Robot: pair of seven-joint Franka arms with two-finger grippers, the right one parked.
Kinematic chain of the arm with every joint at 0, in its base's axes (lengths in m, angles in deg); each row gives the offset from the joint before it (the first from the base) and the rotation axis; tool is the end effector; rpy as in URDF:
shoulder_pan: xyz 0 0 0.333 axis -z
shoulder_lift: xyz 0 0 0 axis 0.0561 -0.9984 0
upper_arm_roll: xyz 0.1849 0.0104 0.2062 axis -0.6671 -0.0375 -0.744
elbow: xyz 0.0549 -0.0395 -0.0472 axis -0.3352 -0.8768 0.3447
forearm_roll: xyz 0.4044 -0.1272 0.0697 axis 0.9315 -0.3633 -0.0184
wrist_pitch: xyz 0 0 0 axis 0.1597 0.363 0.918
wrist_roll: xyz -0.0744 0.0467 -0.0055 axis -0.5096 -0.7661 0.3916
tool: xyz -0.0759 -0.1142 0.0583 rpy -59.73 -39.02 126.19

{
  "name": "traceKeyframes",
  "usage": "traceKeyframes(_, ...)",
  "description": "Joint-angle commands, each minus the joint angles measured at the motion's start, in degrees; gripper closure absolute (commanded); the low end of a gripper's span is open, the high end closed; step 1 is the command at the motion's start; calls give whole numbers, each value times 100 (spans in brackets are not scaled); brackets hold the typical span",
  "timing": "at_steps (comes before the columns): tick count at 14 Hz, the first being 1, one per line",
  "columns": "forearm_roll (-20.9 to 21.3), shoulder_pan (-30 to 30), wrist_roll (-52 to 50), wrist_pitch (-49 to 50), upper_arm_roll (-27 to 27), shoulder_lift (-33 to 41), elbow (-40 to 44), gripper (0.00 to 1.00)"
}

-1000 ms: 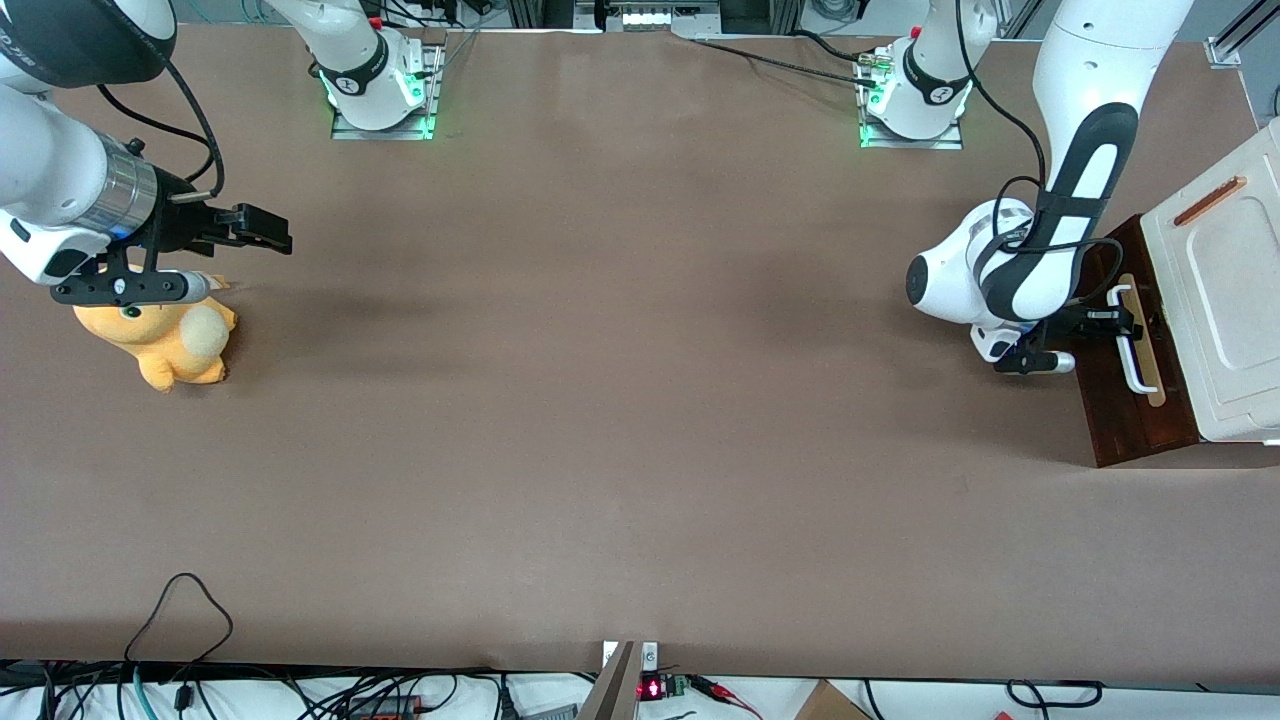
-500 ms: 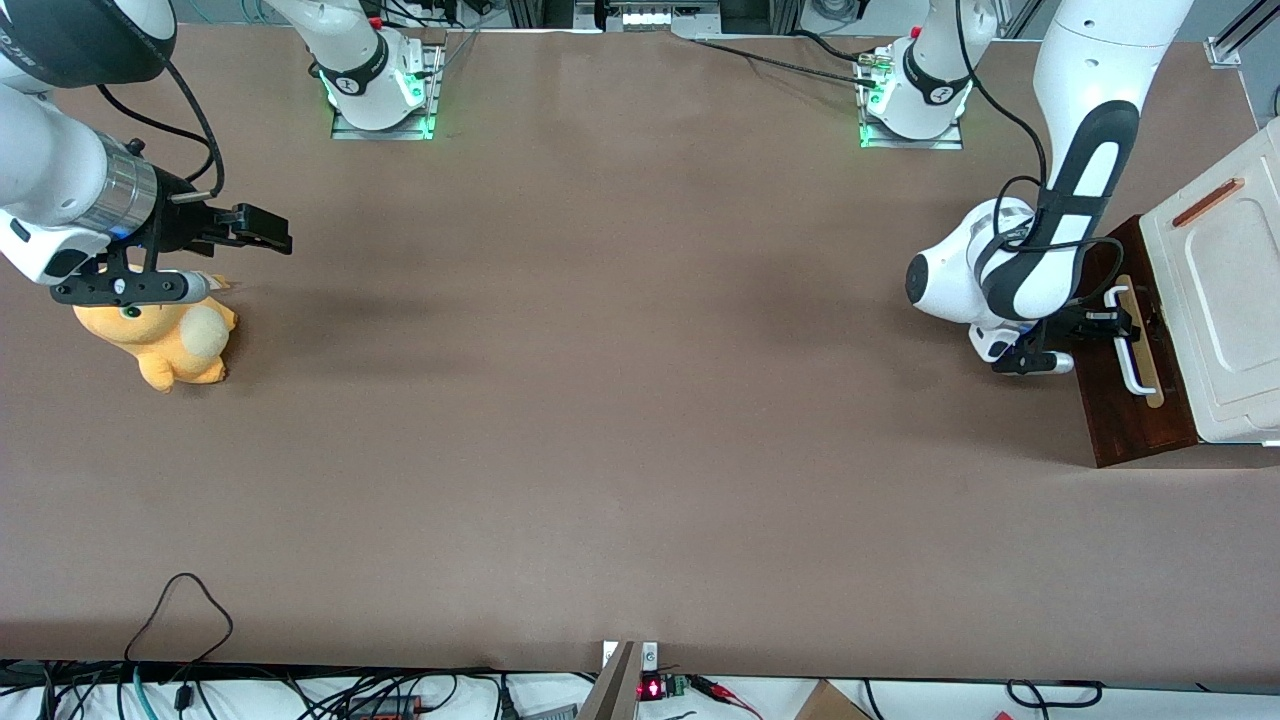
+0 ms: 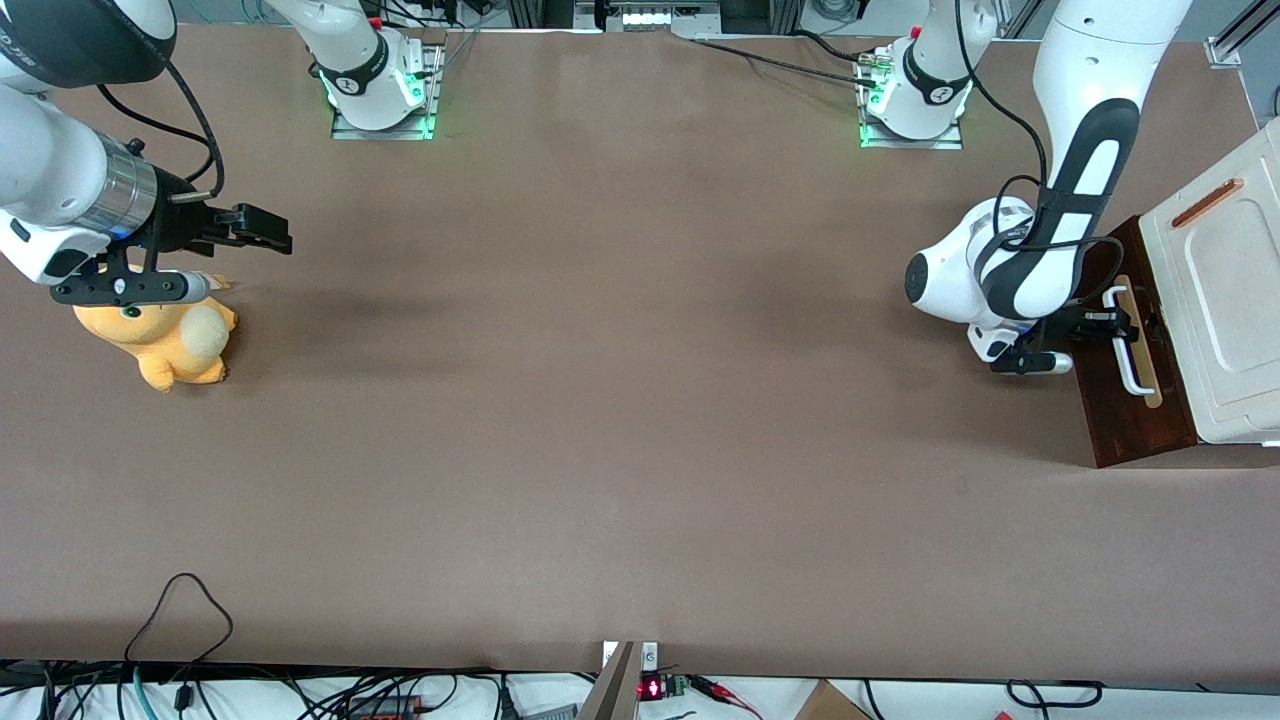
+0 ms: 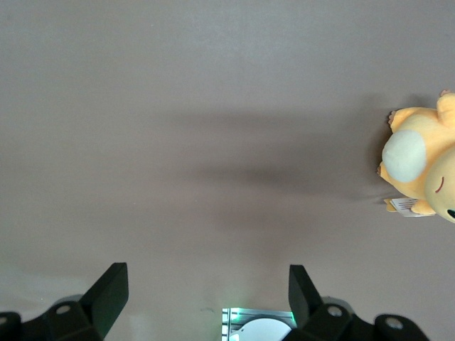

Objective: Open lower drawer with left arm only
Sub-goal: 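Pull the gripped handle away from the cabinet to slide the drawer out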

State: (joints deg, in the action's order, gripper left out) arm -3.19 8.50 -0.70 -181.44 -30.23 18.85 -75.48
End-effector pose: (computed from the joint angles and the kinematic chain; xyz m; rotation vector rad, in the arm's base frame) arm 0.5086 0.0698 0.1087 -1.8036 0.3216 0.0832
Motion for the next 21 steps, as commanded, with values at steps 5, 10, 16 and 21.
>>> traceKeyframes(5,-128,315,788,-176,207,146,388,100)
traceKeyframes(10,-391,465,1078,-167,401,146,572,100)
traceKeyframes(16,-619,632,1096,-176,585,128,713,100)
traceKeyframes(21,-734,720,1096,-114,735,128,889,100)
